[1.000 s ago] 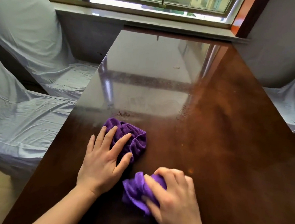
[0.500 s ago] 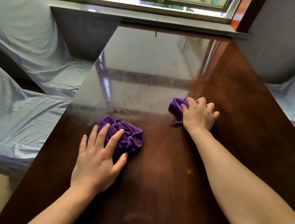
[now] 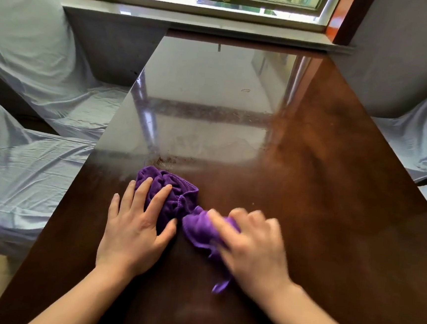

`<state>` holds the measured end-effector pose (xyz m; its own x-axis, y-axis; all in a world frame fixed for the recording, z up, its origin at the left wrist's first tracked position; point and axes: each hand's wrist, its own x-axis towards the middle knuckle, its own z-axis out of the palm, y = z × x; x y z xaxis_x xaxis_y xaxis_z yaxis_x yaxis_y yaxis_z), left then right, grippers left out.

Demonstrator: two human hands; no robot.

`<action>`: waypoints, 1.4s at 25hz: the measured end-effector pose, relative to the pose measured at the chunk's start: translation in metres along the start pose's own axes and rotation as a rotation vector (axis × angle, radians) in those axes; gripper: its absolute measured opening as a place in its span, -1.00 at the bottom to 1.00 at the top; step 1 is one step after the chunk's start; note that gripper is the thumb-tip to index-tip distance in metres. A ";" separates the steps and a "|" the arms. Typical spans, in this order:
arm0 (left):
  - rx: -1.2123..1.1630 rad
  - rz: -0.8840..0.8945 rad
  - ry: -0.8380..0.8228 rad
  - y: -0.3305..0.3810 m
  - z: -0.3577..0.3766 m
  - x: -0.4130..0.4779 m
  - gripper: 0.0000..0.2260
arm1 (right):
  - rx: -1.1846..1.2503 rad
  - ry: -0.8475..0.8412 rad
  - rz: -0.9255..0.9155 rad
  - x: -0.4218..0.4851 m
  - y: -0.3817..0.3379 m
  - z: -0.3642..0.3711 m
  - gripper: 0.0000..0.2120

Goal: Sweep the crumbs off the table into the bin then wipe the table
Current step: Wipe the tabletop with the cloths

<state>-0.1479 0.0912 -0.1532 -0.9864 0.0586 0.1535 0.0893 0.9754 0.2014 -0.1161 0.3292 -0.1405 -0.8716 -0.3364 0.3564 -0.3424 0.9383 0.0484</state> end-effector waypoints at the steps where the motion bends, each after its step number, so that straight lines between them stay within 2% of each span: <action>1: -0.006 -0.001 0.000 0.000 0.000 0.001 -0.39 | -0.064 -0.027 0.083 0.016 0.018 -0.001 -0.52; 3: -0.020 -0.002 0.001 0.000 -0.001 0.001 -0.40 | -0.100 -0.090 0.262 0.042 0.038 -0.005 -0.58; 5: -0.035 0.001 0.008 0.000 -0.002 0.001 -0.40 | -0.055 -0.093 0.295 0.043 0.024 -0.005 -0.63; 12: -0.122 0.008 0.056 0.000 -0.009 -0.003 -0.43 | 0.305 -0.062 -0.023 -0.039 -0.100 -0.025 -0.59; 15: -0.102 0.026 0.118 0.004 -0.010 -0.007 -0.48 | 0.258 0.043 -0.106 -0.054 -0.080 -0.026 -0.66; 17: -0.086 0.006 0.148 0.003 -0.009 -0.005 -0.51 | 0.155 0.006 0.018 -0.034 -0.033 -0.021 -0.62; 19: -0.066 -0.011 0.176 0.002 -0.009 -0.006 -0.55 | 0.088 -0.032 0.262 0.005 0.006 -0.013 -0.67; 21: -0.047 -0.033 0.223 -0.001 -0.008 -0.007 -0.60 | 0.184 -0.009 0.425 0.055 0.020 -0.001 -0.71; 22: -0.044 -0.065 0.243 -0.002 -0.008 -0.007 -0.62 | 0.274 0.014 0.443 0.080 0.018 0.007 -0.69; 25: -0.042 -0.171 0.256 -0.004 -0.009 -0.005 -0.60 | 0.442 0.030 0.299 0.154 -0.008 0.034 -0.63; 28: -0.032 -0.167 0.255 -0.006 -0.008 -0.004 -0.59 | 0.297 -0.127 0.046 0.200 -0.048 0.054 -0.64; 30: -0.090 -0.147 0.251 -0.009 -0.006 -0.002 -0.57 | 0.198 -0.184 -0.035 0.205 -0.054 0.061 -0.68; 32: -0.221 -0.116 0.242 -0.011 -0.004 -0.001 -0.55 | 0.149 -0.132 -0.023 0.188 -0.041 0.057 -0.67; 35: -0.369 -0.086 0.230 -0.013 -0.007 -0.003 -0.54 | 0.064 -0.129 0.107 0.128 -0.006 0.035 -0.62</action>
<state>-0.1451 0.0769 -0.1496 -0.9396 -0.1095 0.3243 0.0924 0.8312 0.5482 -0.2374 0.2774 -0.1278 -0.9405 -0.2467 0.2335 -0.2636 0.9636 -0.0439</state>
